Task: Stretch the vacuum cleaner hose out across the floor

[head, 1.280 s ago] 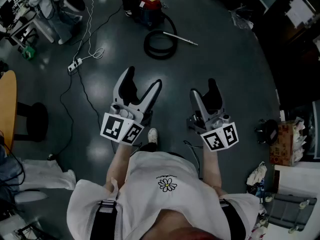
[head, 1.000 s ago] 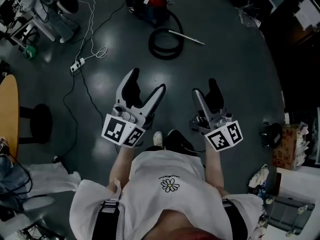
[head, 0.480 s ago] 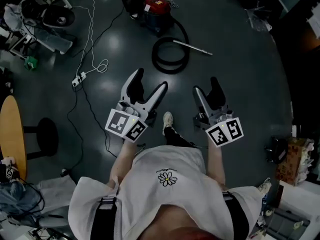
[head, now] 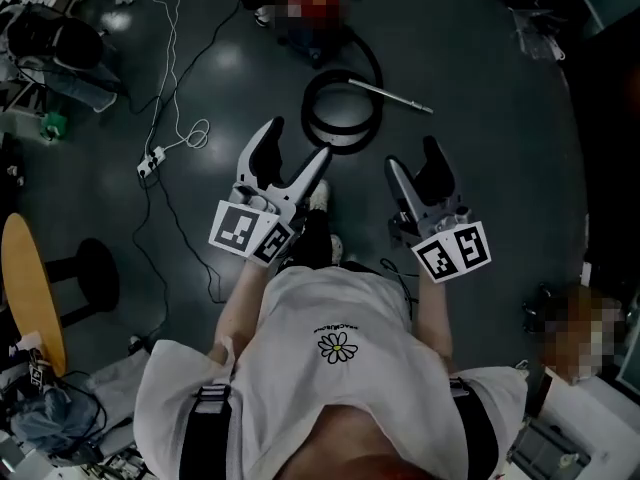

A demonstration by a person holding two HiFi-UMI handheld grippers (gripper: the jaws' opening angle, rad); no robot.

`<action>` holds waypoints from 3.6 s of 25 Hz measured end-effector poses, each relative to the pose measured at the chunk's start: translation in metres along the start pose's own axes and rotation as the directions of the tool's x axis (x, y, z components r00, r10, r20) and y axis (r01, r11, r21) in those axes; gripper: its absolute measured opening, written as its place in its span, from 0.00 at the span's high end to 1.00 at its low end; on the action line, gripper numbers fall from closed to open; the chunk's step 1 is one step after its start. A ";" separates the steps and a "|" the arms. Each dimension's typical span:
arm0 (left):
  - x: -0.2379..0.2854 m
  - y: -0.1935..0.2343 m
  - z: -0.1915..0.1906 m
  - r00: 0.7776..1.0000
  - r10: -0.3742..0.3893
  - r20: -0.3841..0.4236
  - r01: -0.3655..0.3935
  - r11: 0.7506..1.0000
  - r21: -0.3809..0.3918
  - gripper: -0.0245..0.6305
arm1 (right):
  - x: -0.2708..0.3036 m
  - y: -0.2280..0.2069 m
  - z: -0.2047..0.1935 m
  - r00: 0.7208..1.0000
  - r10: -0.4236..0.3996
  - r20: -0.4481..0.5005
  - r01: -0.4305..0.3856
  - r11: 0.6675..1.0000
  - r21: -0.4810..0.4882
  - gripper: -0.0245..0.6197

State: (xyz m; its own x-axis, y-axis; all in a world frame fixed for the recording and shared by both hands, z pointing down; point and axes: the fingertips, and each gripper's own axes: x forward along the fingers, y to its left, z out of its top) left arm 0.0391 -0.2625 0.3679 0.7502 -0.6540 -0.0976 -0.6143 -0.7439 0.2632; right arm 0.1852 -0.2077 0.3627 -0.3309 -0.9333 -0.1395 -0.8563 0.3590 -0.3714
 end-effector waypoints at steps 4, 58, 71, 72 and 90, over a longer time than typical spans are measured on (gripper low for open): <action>0.070 0.063 -0.004 0.998 0.059 0.034 -0.060 0.997 0.046 0.73 | 0.065 -0.070 -0.004 0.992 -0.123 -0.016 0.121 0.988 -0.093 0.62; 0.423 0.493 -0.743 0.863 0.062 -0.501 -0.054 0.998 0.031 0.64 | 0.299 -0.752 -0.844 -0.006 -0.484 -0.875 -0.581 0.714 -0.391 0.65; 0.414 0.428 -0.441 0.878 0.072 -0.473 0.005 0.987 0.159 0.64 | 0.390 -0.610 -0.527 0.318 -0.533 -0.784 -0.689 0.438 -0.578 0.69; 0.413 0.419 -0.408 0.883 0.073 -0.464 0.015 0.983 0.183 0.64 | 0.404 -0.595 -0.488 0.363 -0.530 -0.766 -0.695 0.394 -0.602 0.69; 0.359 0.247 0.086 0.992 -0.072 -0.100 0.120 0.757 0.643 0.64 | 0.494 -0.245 0.057 0.908 -0.219 -0.357 -0.417 -0.526 -0.741 0.69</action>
State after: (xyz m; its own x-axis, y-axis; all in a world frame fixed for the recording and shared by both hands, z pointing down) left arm 0.1358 -0.6929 0.3152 0.8130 -0.5819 -0.0196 -0.5325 -0.7295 -0.4292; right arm 0.2542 -0.7570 0.3323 -0.2547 -0.9251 0.2818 0.2947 0.2033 0.9337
